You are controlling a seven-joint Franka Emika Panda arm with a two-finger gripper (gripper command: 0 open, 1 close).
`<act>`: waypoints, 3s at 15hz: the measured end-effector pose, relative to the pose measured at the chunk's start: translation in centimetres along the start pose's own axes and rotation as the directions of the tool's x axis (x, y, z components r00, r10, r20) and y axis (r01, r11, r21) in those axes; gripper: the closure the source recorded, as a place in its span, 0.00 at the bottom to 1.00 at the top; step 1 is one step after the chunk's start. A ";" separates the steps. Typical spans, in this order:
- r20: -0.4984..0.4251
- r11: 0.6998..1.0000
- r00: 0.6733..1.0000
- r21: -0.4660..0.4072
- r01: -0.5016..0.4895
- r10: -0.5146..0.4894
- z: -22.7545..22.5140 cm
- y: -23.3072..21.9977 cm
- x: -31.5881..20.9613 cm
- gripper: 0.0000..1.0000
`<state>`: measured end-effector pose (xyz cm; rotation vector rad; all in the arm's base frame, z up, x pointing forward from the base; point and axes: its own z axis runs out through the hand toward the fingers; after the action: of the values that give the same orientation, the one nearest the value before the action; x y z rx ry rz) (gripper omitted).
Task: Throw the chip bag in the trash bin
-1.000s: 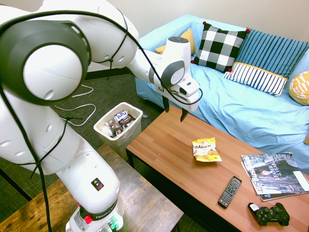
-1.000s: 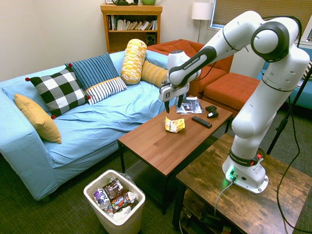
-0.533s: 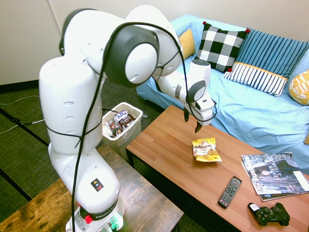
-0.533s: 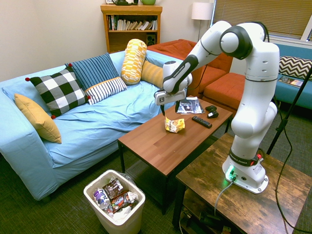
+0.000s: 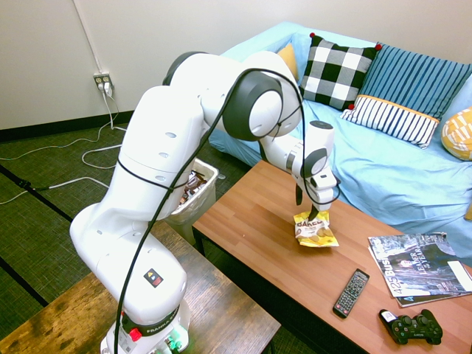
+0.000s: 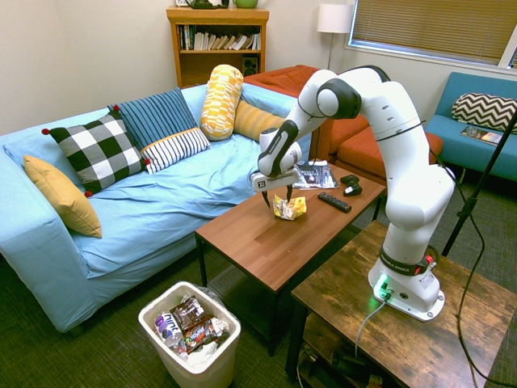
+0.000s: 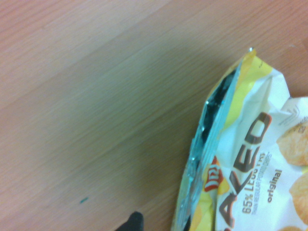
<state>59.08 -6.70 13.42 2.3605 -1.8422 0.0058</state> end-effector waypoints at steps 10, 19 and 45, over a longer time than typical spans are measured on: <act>-0.016 0.999 0.999 -0.039 -0.037 0.036 3.5 -0.6 1.9 1.00; -0.007 0.997 0.999 -0.055 -0.052 0.052 4.7 -0.3 2.0 1.00; -0.174 0.905 0.942 0.275 0.326 -0.287 -18.1 5.1 -24.6 1.00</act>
<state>49.63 17.94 29.63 2.7556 -1.4791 0.4242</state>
